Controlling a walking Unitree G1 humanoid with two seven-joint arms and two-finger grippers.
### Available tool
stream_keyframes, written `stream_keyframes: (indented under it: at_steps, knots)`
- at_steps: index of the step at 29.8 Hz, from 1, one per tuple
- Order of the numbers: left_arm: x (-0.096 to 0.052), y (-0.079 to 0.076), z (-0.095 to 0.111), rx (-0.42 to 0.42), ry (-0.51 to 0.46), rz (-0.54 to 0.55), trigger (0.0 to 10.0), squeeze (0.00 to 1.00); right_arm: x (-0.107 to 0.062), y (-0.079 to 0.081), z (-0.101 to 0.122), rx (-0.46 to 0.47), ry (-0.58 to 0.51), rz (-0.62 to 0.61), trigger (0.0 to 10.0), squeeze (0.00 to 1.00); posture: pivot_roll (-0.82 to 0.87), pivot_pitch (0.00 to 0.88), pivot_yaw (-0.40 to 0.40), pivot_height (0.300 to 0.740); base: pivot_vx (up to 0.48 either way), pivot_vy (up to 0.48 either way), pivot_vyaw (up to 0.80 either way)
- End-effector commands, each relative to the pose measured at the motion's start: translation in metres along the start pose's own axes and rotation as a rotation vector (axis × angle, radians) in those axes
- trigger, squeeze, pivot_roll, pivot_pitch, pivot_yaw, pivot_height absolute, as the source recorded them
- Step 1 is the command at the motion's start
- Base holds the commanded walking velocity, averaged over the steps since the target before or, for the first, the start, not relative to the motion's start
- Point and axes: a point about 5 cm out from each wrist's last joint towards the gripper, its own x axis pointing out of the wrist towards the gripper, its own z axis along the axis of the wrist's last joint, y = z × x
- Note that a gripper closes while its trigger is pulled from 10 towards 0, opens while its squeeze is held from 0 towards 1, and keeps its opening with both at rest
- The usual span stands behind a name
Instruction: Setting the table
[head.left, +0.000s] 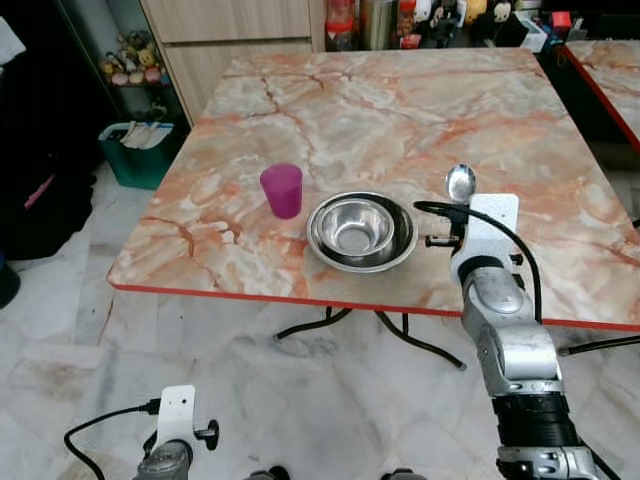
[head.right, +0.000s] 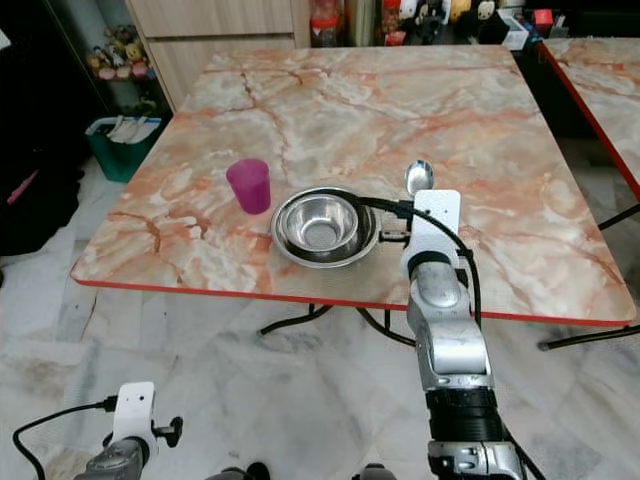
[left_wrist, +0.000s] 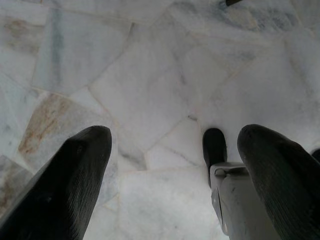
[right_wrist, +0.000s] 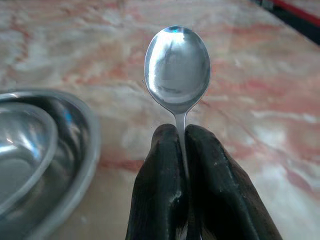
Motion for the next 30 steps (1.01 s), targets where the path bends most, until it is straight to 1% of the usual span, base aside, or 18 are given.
stream_keyframes:
  at_steps: [1, 5, 8, 14, 15, 18, 21, 24, 27, 30]
  knots:
    - [-0.001, 0.007, -0.007, -0.002, 0.030, 0.012, 10.0, 0.00, 0.003, 0.000, 0.004, 0.017, 0.004, 0.011, 10.0, 0.00, -0.12, 0.176, 0.072, 0.740, 0.000, 0.000, 0.00]
    - [-0.002, 0.007, -0.008, 0.000, 0.033, 0.010, 10.0, 0.00, 0.009, -0.004, 0.001, 0.031, 0.036, 0.014, 10.0, 0.00, -0.13, 0.176, 0.073, 0.740, 0.000, 0.000, 0.00]
    - [-0.002, 0.007, -0.009, 0.001, 0.034, 0.010, 10.0, 0.00, 0.012, -0.002, -0.003, 0.035, 0.066, 0.035, 10.0, 0.00, -0.12, 0.176, 0.073, 0.740, 0.000, 0.000, 0.00]
    - [-0.002, 0.007, -0.009, 0.002, 0.034, 0.014, 10.0, 0.00, 0.016, 0.002, 0.004, 0.039, 0.027, 0.081, 10.0, 0.00, -0.12, 0.177, 0.071, 0.740, 0.000, 0.000, 0.00]
    - [-0.002, 0.007, -0.009, 0.001, 0.035, 0.015, 10.0, 0.00, 0.017, 0.004, 0.008, 0.048, 0.002, 0.091, 10.0, 0.00, -0.12, 0.177, 0.070, 0.740, 0.000, 0.000, 0.00]
    - [-0.002, 0.007, -0.010, 0.003, 0.040, 0.017, 10.0, 0.00, 0.017, 0.009, 0.013, 0.050, -0.030, 0.116, 10.0, 0.00, -0.12, 0.177, 0.069, 0.740, 0.000, 0.000, 0.00]
    - [-0.002, 0.008, -0.011, 0.006, 0.044, 0.019, 10.0, 0.00, 0.015, 0.014, 0.010, 0.040, -0.031, 0.134, 10.0, 0.00, -0.12, 0.178, 0.069, 0.740, 0.000, 0.000, 0.00]
    - [-0.002, 0.008, -0.011, 0.006, 0.044, 0.019, 10.0, 0.00, 0.015, 0.014, 0.008, 0.047, -0.021, 0.135, 10.0, 0.00, -0.12, 0.178, 0.068, 0.740, 0.000, 0.000, 0.00]
    - [-0.002, 0.007, -0.011, 0.007, 0.044, 0.017, 10.0, 0.00, 0.018, 0.013, -0.001, 0.043, 0.003, 0.140, 10.0, 0.00, -0.12, 0.178, 0.069, 0.740, 0.000, 0.000, 0.00]
    - [-0.002, 0.007, -0.011, 0.006, 0.043, 0.017, 10.0, 0.00, 0.021, 0.011, 0.000, 0.023, 0.000, 0.146, 10.0, 0.00, -0.12, 0.179, 0.067, 0.740, 0.000, 0.000, 0.00]
